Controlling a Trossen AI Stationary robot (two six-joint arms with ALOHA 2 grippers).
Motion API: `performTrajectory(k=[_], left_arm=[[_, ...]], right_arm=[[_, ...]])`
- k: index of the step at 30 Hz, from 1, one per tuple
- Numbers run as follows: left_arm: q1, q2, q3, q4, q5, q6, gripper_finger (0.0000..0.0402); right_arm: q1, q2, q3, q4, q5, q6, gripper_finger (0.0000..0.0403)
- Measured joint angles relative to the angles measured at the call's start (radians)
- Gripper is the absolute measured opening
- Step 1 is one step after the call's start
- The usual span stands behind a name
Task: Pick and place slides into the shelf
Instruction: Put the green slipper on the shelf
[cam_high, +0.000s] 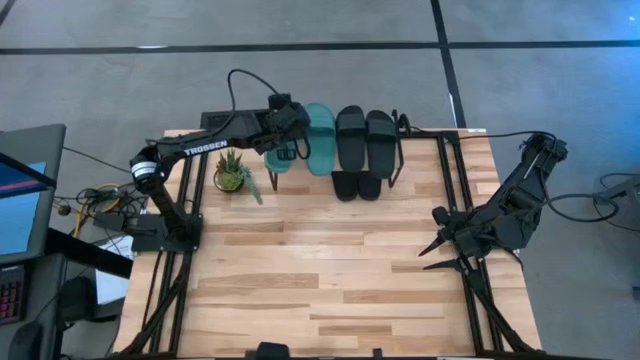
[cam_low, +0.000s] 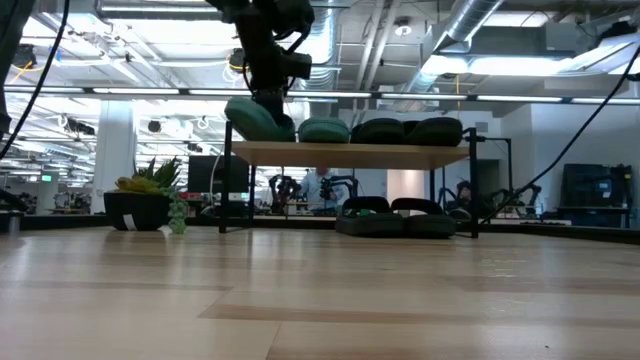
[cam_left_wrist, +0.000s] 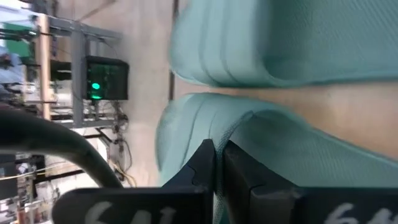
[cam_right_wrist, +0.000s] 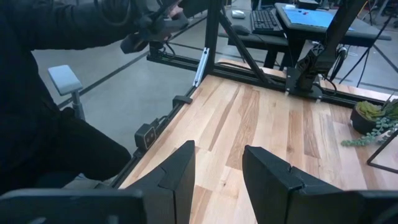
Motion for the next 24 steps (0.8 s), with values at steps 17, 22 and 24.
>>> performTrajectory(k=[17, 22, 24], left_arm=[[0.000, -0.012, 0.002, 0.103, 0.096, -0.026, 0.0000], [0.000, -0.012, 0.003, 0.115, 0.116, -0.050, 0.0000], [0.000, -0.012, 0.003, 0.109, 0.122, -0.055, 0.0000]], right_arm=[[0.000, 0.000, 0.000, -0.001, 0.000, -0.007, 0.0122], [0.000, 0.000, 0.000, -0.002, 0.000, -0.008, 0.0122], [0.000, 0.000, 0.000, -0.002, 0.000, -0.008, 0.0122]])
